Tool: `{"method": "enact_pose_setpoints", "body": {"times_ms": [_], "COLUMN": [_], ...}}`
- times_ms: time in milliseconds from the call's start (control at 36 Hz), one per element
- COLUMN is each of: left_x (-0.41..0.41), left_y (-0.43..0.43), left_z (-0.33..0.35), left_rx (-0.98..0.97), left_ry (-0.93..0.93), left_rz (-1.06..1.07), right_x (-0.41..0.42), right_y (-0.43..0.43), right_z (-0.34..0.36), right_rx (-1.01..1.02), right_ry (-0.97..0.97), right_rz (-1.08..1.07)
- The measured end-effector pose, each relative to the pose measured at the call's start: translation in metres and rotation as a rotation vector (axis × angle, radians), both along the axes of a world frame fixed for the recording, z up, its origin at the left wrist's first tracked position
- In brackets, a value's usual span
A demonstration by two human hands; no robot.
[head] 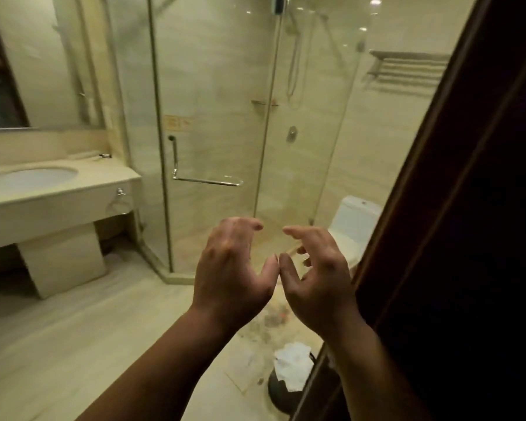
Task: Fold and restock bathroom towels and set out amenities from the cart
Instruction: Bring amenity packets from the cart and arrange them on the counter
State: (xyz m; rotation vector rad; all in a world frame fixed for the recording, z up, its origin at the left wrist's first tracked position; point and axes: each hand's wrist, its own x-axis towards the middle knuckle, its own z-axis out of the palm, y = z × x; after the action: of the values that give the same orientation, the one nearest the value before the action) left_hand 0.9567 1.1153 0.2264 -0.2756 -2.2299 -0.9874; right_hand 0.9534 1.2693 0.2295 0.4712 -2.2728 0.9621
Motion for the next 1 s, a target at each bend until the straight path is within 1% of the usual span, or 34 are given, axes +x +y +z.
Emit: {"method": "enact_pose_setpoints", "body": {"times_ms": [111, 278, 472, 611, 806, 1000], "left_x": [-0.053, -0.125, -0.197, -0.251, -0.353, -0.457], "left_y": [-0.054, -0.136, -0.231, -0.289, -0.368, -0.441], "left_z": [-0.009, -0.014, -0.030, -0.050, -0.070, -0.074], "left_rx": [0.000, -0.030, -0.025, -0.058, -0.077, -0.062], "left_ry": [-0.015, -0.047, -0.112, -0.170, -0.219, -0.285], "left_rz": [0.074, 0.171, 0.344, 0.456, 0.600, 0.732], "right_x": [-0.065, -0.153, -0.246, -0.313, -0.434, -0.554], "right_y": [-0.052, -0.137, -0.243, -0.309, -0.399, -0.484], "right_z": [-0.008, -0.016, -0.036, -0.055, -0.079, -0.088], "right_rx": [0.027, 0.003, 0.005, 0.031, 0.040, 0.047], "right_ry": [-0.032, -0.084, -0.160, -0.205, -0.244, -0.322], "right_rz": [0.079, 0.181, 0.307, 0.385, 0.518, 0.656]}}
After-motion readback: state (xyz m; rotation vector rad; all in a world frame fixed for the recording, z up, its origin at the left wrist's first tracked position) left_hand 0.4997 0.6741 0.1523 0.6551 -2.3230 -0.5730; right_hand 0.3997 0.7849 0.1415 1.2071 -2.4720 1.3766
